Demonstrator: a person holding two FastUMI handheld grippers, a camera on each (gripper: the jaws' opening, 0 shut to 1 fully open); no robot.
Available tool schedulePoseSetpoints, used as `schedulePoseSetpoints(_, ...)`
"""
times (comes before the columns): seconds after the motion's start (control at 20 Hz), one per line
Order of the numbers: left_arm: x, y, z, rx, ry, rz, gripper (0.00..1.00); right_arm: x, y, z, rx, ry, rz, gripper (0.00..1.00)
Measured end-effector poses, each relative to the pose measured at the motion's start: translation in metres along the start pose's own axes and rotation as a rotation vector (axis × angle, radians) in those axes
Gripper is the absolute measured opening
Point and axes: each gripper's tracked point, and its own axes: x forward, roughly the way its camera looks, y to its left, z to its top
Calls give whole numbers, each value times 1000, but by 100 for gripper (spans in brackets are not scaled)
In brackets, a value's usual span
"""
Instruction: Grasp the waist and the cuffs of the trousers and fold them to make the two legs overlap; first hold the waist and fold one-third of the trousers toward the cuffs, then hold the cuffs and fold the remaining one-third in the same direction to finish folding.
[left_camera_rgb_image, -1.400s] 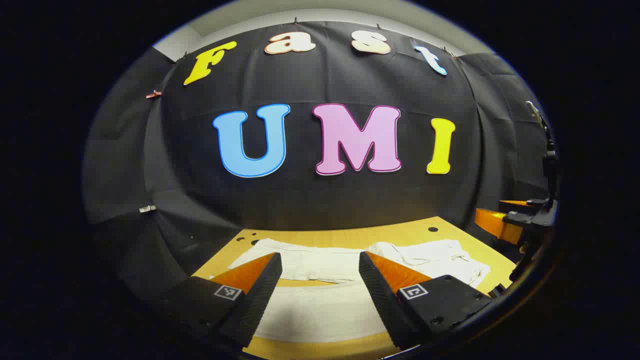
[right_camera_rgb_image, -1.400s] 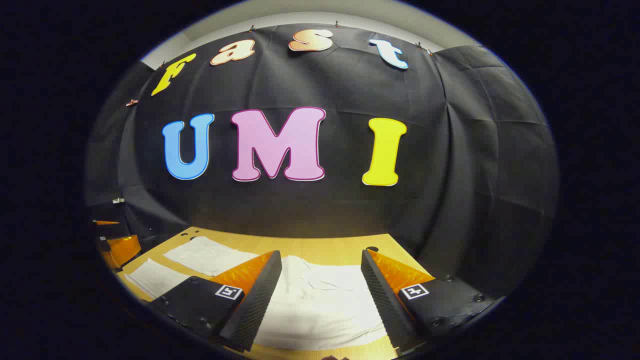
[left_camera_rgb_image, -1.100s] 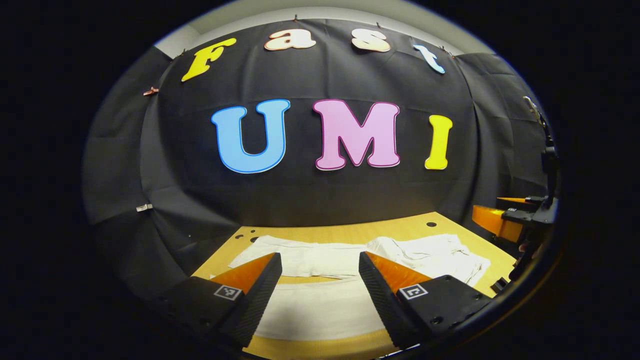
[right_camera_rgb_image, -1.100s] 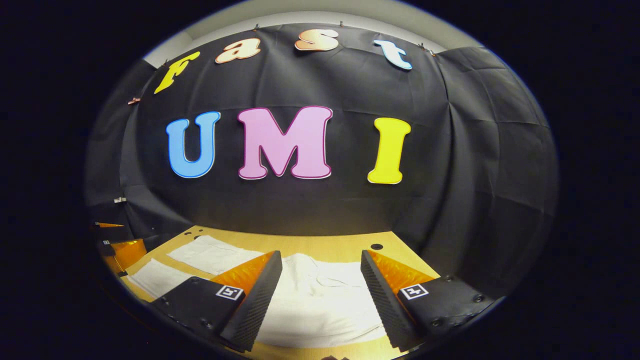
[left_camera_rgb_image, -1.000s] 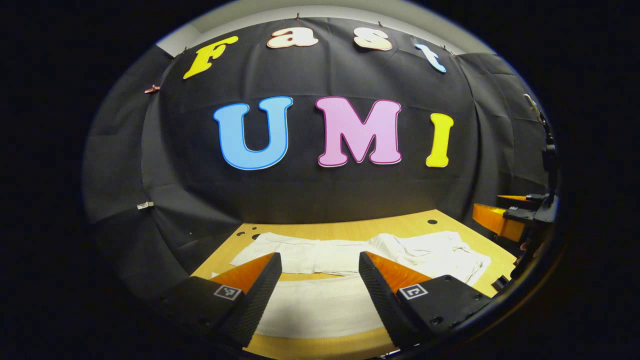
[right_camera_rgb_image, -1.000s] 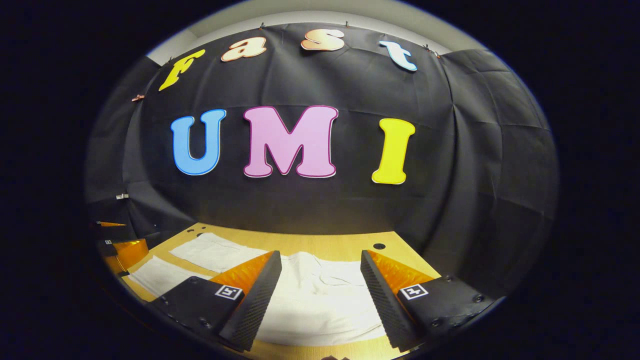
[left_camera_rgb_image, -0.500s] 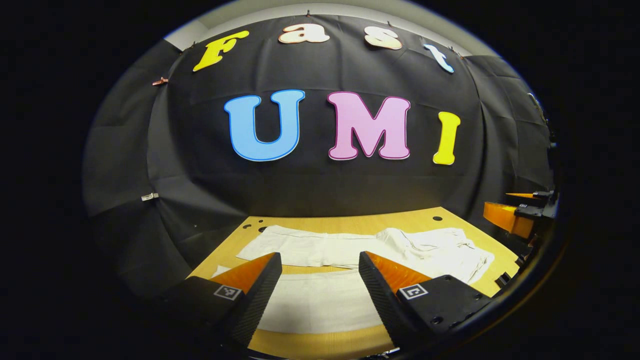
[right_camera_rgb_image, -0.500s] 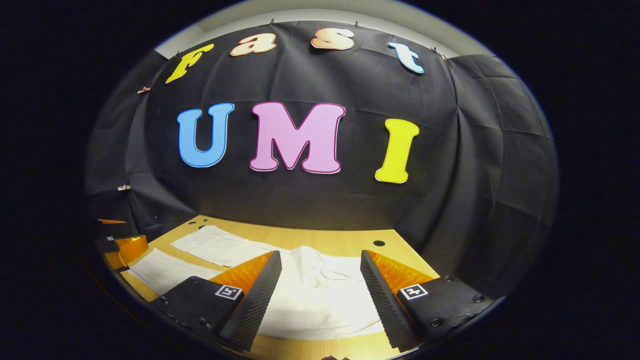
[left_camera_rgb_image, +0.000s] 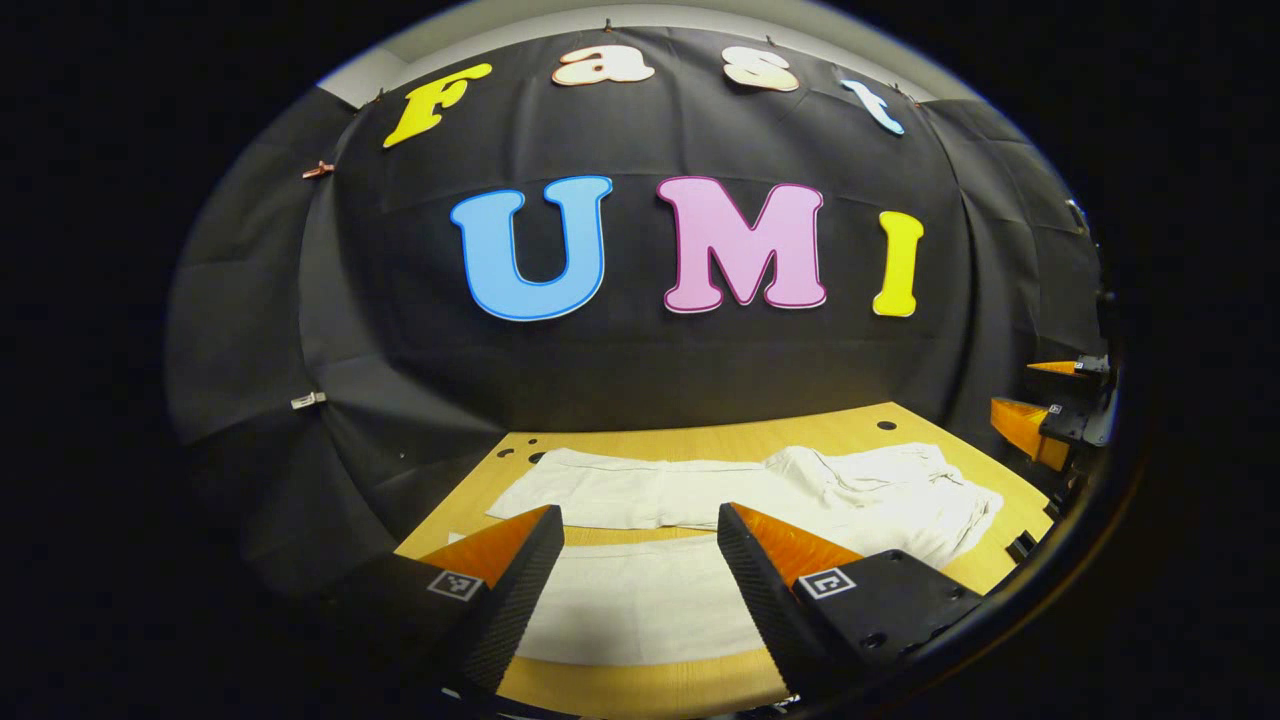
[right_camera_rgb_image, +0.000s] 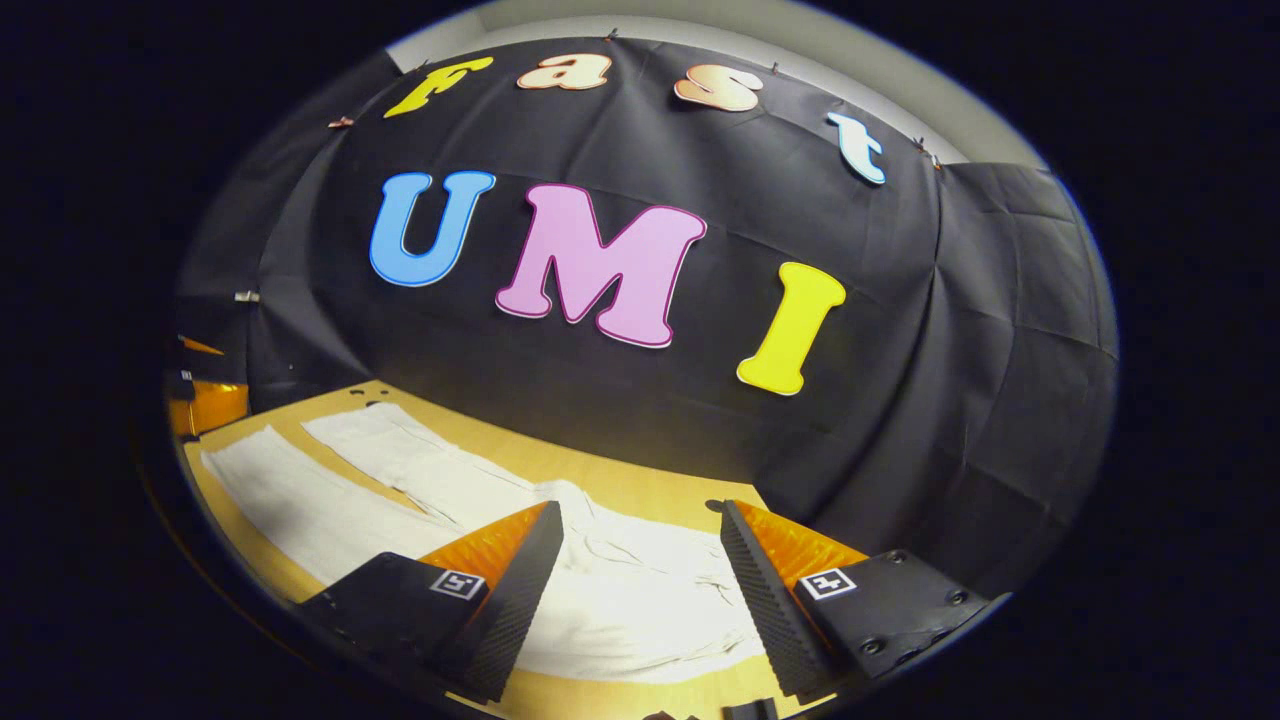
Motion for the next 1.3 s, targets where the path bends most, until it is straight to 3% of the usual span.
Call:
schedulePoseSetpoints(0.15, -2, 4, -9, -3, 21, 35, 98, 14, -25, -22, -168, 25, 8, 98)
schedulePoseSetpoints(0.45, -7, 1, -31, -46, 95, 104, 98, 24, -65, -75, -458, 58, 148, 98)
schedulePoseSetpoints(0.75, -10, -22, -51, -44, 130, 146, 99, 36, -109, -143, -640, 131, 273, 98)
schedulePoseSetpoints(0.95, -8, -45, -66, -21, 166, 135, 98, 39, -133, -182, -772, 164, 370, 98)
schedulePoseSetpoints(1.3, -7, -62, -77, -8, 184, 139, 99, 28, -139, -255, -944, 260, 550, 98)
